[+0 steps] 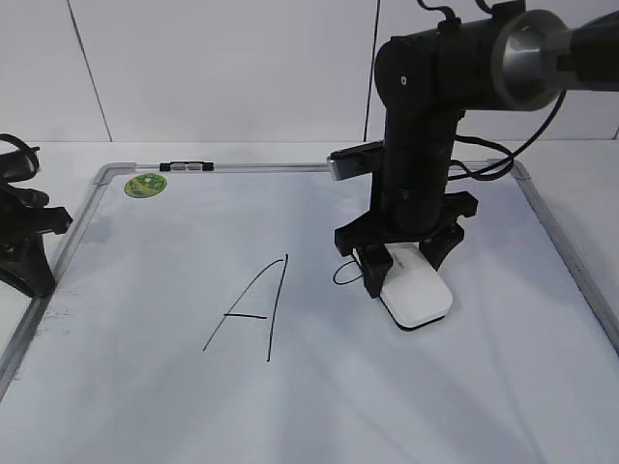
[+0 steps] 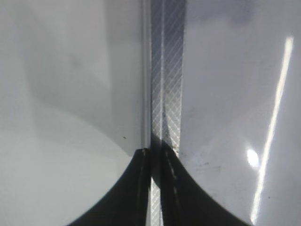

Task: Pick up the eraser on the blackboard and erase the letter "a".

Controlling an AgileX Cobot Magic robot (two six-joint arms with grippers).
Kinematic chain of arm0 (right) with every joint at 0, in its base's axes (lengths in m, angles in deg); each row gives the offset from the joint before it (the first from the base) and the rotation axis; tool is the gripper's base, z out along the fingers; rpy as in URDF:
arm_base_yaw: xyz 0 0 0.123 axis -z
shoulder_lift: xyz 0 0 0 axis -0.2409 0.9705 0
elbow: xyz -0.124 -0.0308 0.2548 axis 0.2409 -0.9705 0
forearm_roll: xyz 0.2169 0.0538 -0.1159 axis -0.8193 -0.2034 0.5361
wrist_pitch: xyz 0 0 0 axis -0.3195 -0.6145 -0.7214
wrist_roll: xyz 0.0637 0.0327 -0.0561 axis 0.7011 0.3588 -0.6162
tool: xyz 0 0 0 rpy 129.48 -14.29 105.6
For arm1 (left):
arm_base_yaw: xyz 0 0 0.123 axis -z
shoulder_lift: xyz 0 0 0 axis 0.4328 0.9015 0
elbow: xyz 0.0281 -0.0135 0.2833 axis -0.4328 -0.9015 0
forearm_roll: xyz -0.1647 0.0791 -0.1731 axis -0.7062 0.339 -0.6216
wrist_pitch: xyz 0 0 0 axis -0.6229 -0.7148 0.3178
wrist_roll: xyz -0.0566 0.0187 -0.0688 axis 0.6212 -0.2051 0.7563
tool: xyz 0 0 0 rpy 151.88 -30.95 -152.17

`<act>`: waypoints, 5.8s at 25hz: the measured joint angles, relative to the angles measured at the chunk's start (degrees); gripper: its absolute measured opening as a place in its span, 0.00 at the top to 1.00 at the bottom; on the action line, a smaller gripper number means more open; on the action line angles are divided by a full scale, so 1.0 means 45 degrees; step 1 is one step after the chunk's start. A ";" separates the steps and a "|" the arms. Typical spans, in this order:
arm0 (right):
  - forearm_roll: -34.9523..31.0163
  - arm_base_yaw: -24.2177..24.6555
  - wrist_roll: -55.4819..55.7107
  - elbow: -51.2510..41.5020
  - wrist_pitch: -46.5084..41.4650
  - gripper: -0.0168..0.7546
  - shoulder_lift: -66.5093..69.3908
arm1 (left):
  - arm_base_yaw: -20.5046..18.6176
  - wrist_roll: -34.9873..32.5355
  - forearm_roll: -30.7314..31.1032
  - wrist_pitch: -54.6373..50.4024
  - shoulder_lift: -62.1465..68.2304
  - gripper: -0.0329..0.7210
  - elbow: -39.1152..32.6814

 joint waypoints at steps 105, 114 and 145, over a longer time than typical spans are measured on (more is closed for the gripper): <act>0.2991 0.2117 0.2869 -0.6859 0.1274 0.28 -0.9954 | 0.0000 -0.0028 -0.0192 0.0072 0.0000 0.91 0.0000; 0.2186 0.3002 0.2331 -0.6888 0.1374 0.28 -0.9405 | 0.0000 -0.0028 -0.0237 0.0072 0.0000 0.91 0.0000; -0.0222 0.4964 -0.0143 -0.4707 0.0451 0.28 -0.4645 | 0.0000 -0.0055 -0.0329 0.0072 0.0000 0.91 0.0000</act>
